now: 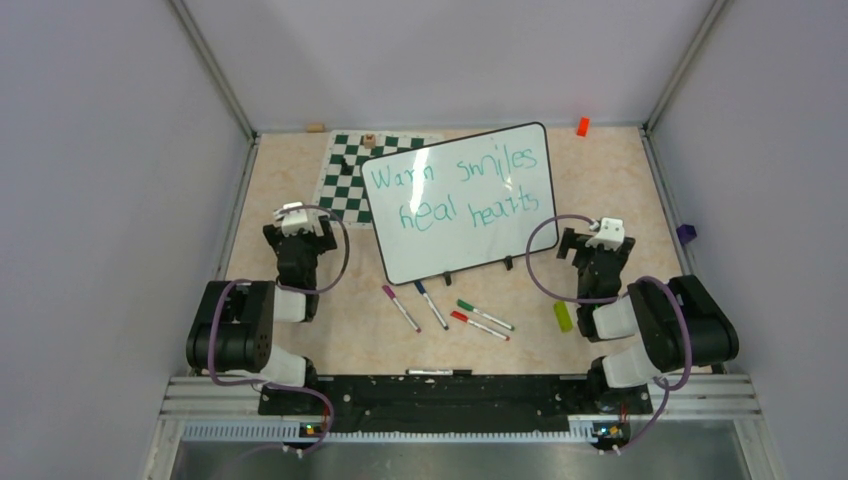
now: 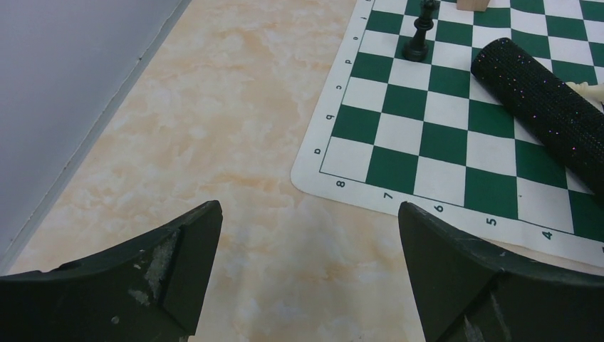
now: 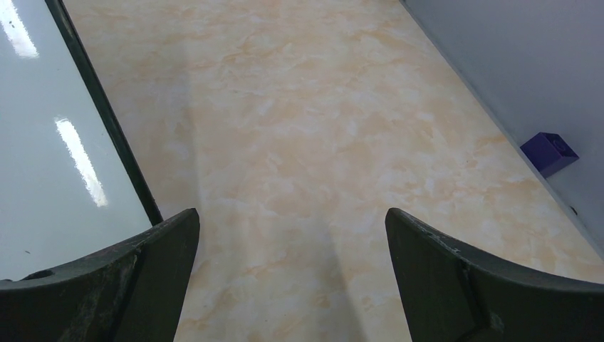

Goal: Write a sentence on the whiteboard
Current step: Reset both arms

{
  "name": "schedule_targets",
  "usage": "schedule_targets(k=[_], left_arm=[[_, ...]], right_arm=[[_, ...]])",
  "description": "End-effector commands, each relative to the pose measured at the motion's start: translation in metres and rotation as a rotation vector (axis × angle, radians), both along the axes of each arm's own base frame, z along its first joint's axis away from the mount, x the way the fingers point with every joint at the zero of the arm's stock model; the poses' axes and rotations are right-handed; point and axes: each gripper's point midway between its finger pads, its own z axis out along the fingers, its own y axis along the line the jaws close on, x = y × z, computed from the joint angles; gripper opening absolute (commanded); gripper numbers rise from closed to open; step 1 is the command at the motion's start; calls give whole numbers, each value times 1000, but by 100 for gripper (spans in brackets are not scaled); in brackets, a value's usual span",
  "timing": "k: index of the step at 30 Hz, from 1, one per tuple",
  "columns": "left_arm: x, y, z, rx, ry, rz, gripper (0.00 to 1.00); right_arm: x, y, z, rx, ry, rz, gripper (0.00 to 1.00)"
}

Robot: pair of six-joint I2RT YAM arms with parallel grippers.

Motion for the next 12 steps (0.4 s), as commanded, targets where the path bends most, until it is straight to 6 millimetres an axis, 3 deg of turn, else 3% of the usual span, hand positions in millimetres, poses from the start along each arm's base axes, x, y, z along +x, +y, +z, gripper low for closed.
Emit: schedule_targets(k=[1,12], left_arm=[[4,-1,12,-12,-44,-10,99],[5,-2,12,-14,-40,-13,99]], right_arm=[[9,-4,22,27,-80,-25,99],[9,-4,22,27,-82,-25,99]])
